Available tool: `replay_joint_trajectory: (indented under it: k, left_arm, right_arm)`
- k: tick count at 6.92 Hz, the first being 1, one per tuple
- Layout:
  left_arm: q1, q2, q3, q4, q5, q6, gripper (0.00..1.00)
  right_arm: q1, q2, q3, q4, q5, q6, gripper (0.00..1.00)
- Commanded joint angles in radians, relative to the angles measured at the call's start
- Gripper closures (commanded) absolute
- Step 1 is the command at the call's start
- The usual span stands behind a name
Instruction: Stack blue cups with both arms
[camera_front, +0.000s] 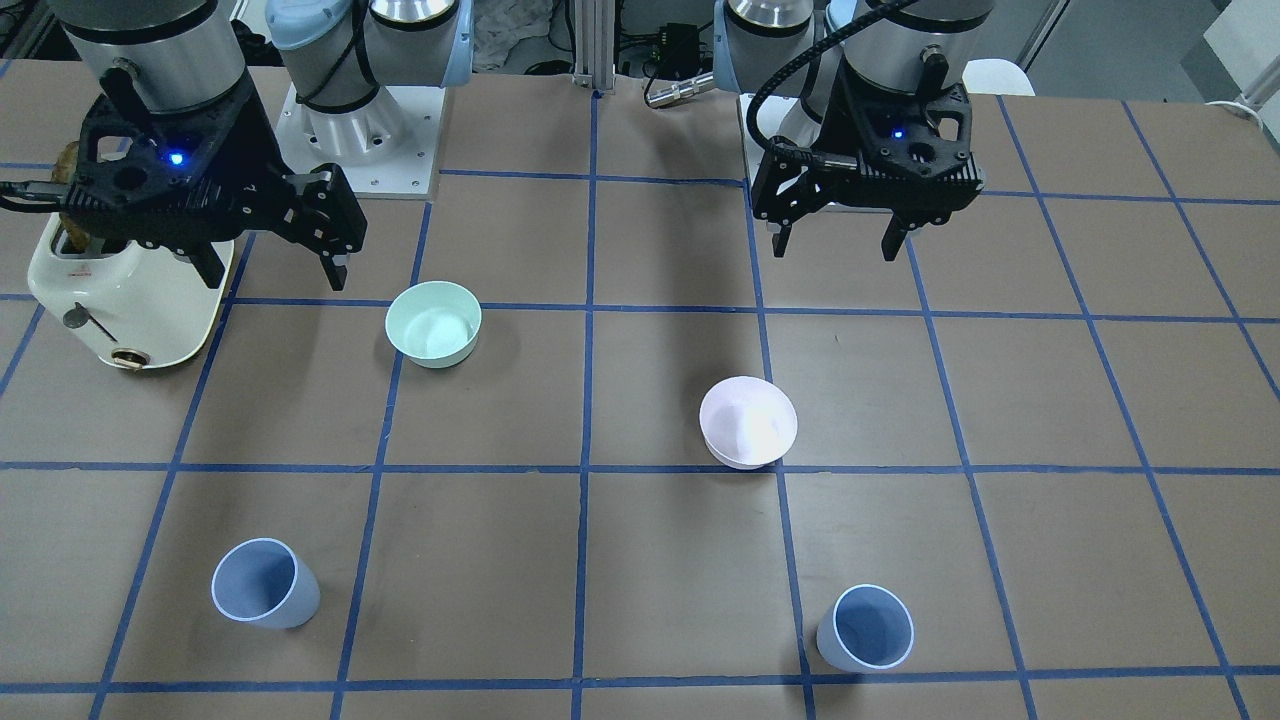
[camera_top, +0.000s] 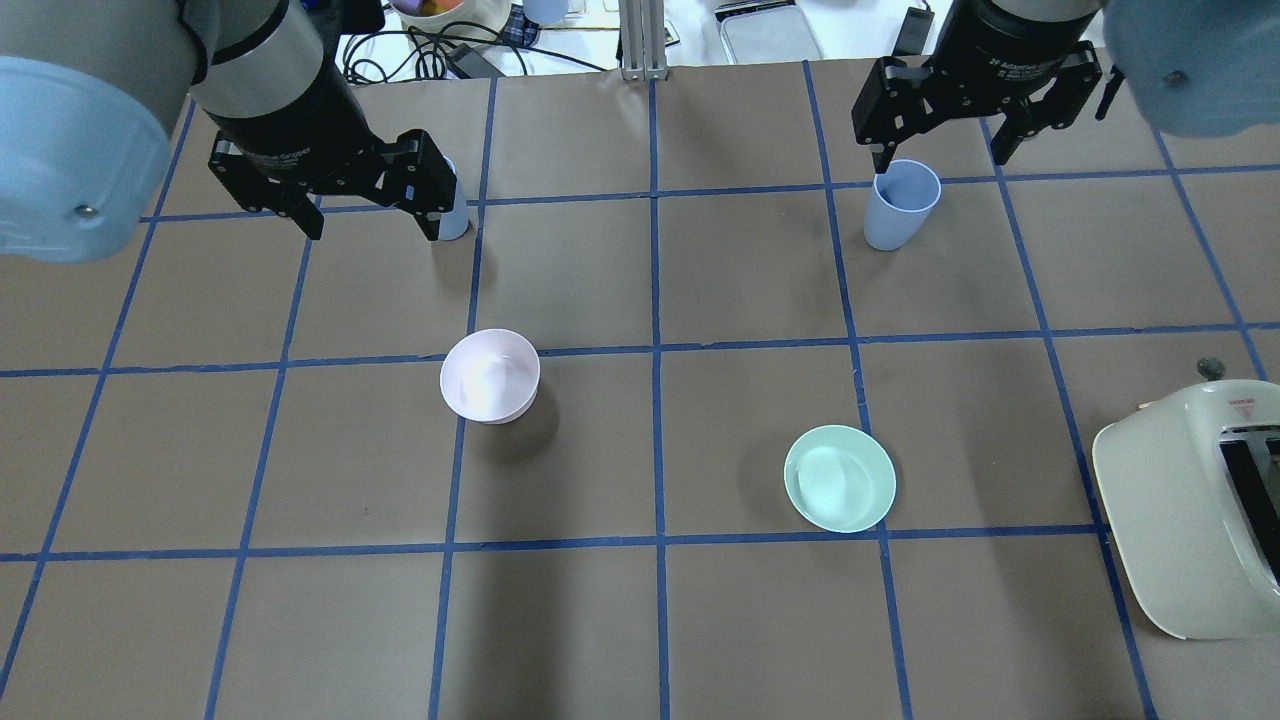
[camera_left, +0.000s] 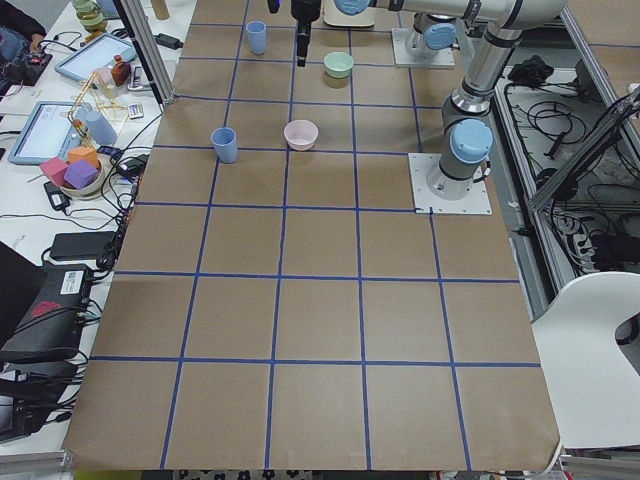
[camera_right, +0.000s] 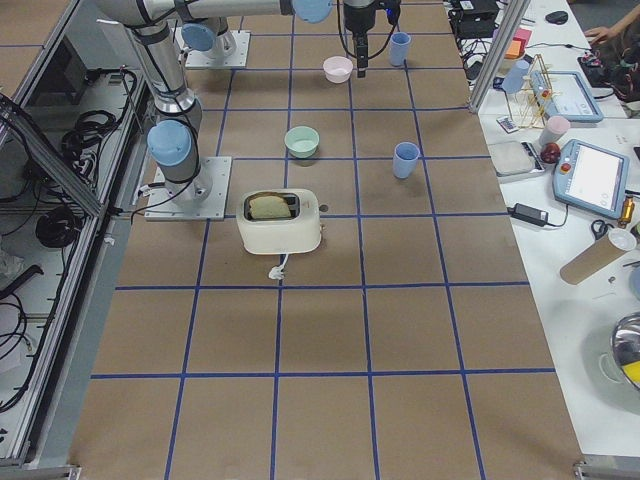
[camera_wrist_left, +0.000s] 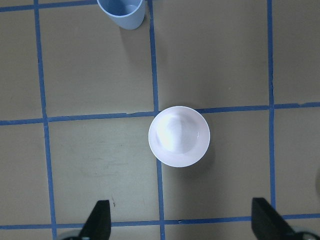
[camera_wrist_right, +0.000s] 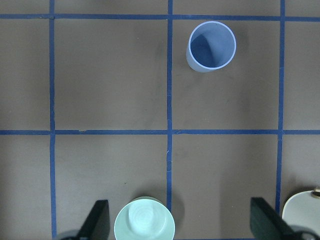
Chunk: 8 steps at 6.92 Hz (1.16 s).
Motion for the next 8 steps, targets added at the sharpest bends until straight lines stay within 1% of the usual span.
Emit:
replay_joint_trajectory:
  k: [1,2,3,4,6,7,8]
  left_arm:
    - [0.0,0.004,0.021,-0.047,0.005,0.003,0.0]
    - [0.007,-0.055,0.069,-0.087,-0.001,-0.002,0.0]
    - [0.01,-0.176,0.134,-0.054,-0.003,0.001,0.0]
    - [0.01,-0.324,0.223,0.007,0.008,-0.001,0.0]
    - [0.012,-0.6,0.384,0.186,0.011,0.013,0.0]
    - [0.024,-0.682,0.438,0.219,0.013,0.021,0.0]
    - [0.038,-0.716,0.456,0.221,0.028,0.022,0.02]
  right_arm:
    - [0.002,0.0,0.0,0.0,-0.001,0.003,0.0]
    - [0.002,0.0,0.0,0.0,-0.003,0.003,0.0]
    - [0.002,0.0,0.0,0.0,-0.004,0.004,0.0]
    - [0.002,0.0,0.0,0.0,-0.004,0.004,0.0]
    - [0.004,0.0,0.002,0.0,-0.004,0.004,0.0]
    - [0.004,0.0,0.002,0.0,-0.004,0.004,0.0]
    - [0.004,-0.002,0.002,0.0,-0.004,0.004,0.0]
